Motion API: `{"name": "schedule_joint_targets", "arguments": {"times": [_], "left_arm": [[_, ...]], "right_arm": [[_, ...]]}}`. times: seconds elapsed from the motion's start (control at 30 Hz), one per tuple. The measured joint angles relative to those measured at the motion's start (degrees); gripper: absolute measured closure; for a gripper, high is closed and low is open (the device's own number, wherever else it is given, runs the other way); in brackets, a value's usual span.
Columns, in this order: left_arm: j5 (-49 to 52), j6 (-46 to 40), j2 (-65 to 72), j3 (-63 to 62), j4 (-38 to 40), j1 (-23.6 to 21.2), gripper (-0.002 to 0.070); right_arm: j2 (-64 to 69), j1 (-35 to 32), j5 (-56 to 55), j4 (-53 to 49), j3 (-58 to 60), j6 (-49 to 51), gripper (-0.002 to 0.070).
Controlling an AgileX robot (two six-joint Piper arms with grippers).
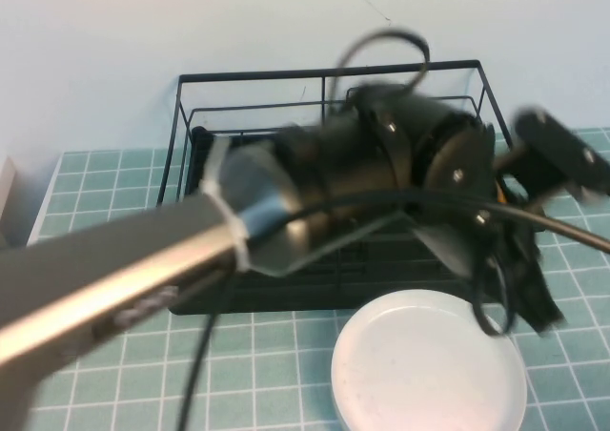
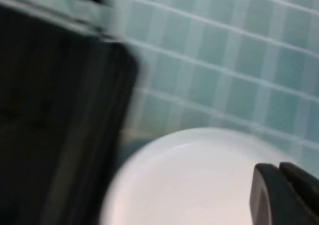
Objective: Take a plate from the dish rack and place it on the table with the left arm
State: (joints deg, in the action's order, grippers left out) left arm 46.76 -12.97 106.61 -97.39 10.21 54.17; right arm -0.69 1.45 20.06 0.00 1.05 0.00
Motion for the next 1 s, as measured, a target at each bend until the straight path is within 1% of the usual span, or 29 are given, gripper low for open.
{"name": "schedule_joint_targets", "arguments": {"times": [0.13, 0.2, 0.3, 0.43, 0.57, 0.73, 0.87, 1.0], "left_arm": [[2.7, 11.5, -6.3, -0.5, -19.5, -0.2, 0.0677], [3.5, 15.7, -9.9, -0.6, -24.7, -0.7, 0.0677], [3.9, 18.1, -15.1, -0.5, -27.6, -1.1, 0.0677], [1.5, 19.0, -22.7, 4.0, -28.1, -1.1, 0.0677], [-2.3, 19.9, -30.1, 14.3, -27.9, -1.1, 0.0677], [-4.2, 20.8, -36.5, 23.5, -22.7, -1.1, 0.0677], [-4.3, 21.2, -37.9, 26.2, -18.0, -1.1, 0.0677], [-4.3, 21.1, -37.7, 27.2, -16.4, -1.1, 0.0677]], "right_arm": [[0.0, 0.0, 0.0, 0.0, 0.0, 0.0, 0.0678], [0.0, 0.0, 0.0, 0.0, 0.0, 0.0, 0.0678], [0.0, 0.0, 0.0, 0.0, 0.0, 0.0, 0.0678], [0.0, 0.0, 0.0, 0.0, 0.0, 0.0, 0.0678], [0.0, 0.0, 0.0, 0.0, 0.0, 0.0, 0.0678], [0.0, 0.0, 0.0, 0.0, 0.0, 0.0, 0.0678], [0.0, 0.0, 0.0, 0.0, 0.0, 0.0, 0.0678], [0.0, 0.0, 0.0, 0.0, 0.0, 0.0, 0.0678]]}}
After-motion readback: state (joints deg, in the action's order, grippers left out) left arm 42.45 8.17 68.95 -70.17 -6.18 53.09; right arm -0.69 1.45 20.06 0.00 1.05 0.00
